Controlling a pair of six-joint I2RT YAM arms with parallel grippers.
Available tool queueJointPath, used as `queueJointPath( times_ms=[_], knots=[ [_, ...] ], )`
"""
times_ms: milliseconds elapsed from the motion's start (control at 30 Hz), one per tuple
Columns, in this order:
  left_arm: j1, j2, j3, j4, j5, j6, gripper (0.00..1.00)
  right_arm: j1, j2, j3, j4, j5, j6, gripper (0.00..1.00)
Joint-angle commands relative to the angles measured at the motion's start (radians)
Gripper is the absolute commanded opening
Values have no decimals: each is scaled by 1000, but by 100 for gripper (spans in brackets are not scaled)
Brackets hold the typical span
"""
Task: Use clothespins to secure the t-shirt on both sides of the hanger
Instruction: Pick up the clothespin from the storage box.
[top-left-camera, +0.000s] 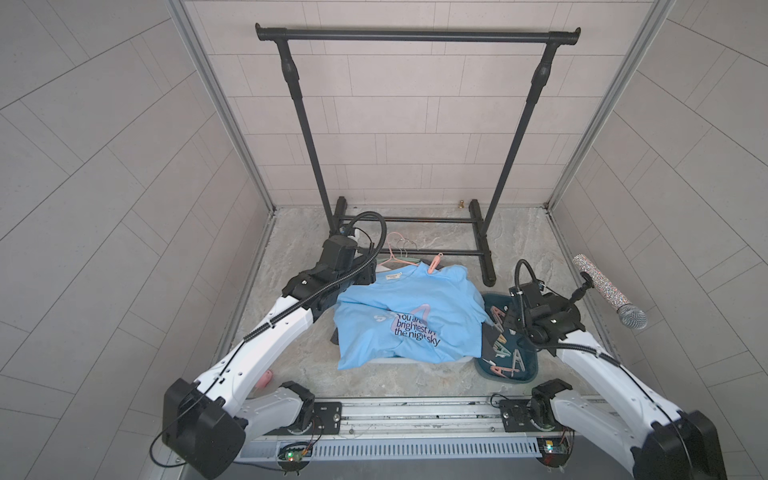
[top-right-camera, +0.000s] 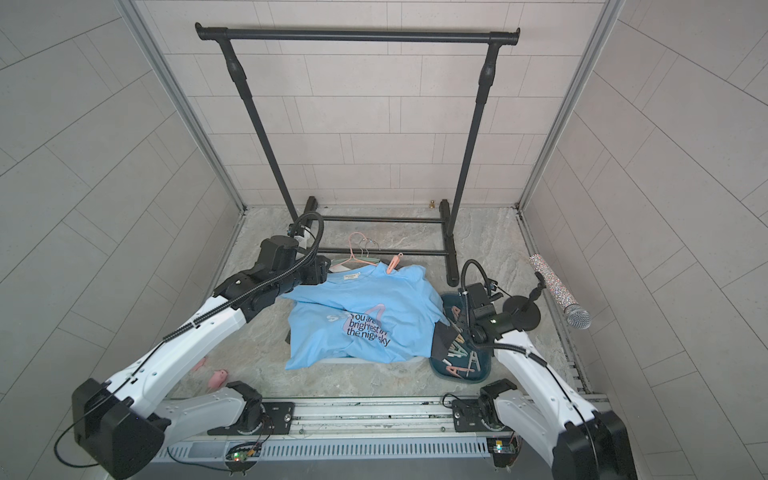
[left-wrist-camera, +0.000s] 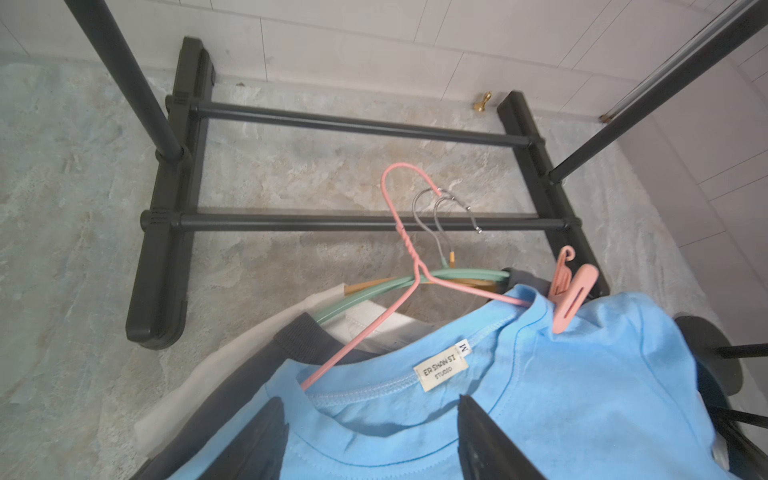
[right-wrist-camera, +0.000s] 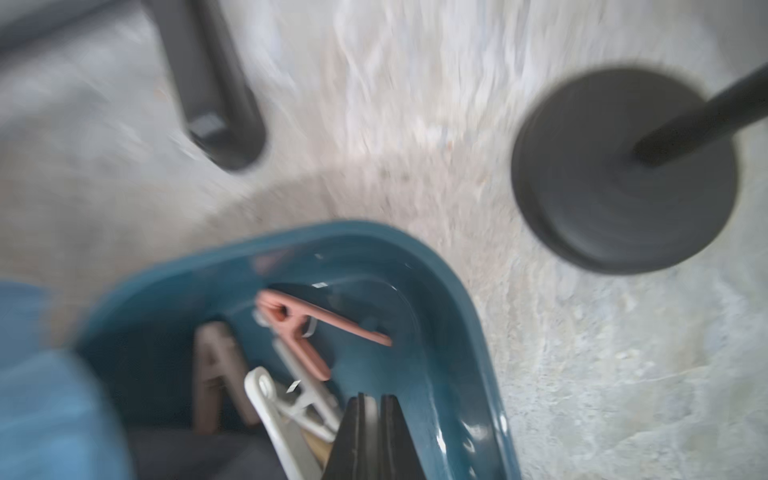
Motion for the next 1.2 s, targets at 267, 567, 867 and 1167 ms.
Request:
queueJointPath(
  times_ms=[267,567,867,1167],
  knots=[
    [-8,-168,-151,350,293,-6,71,192,-89,290,378,-137,12,0],
    [-27,-225,-290,631,420,0,70,498,239,499,734,-79,30,0],
    [-52,-265,-400,871,376,-46,69,632,393,566,823,16,11,0],
    [-51,-261,-396,897,405,-46,66,688,486,629,793,68,-32,0]
  ],
)
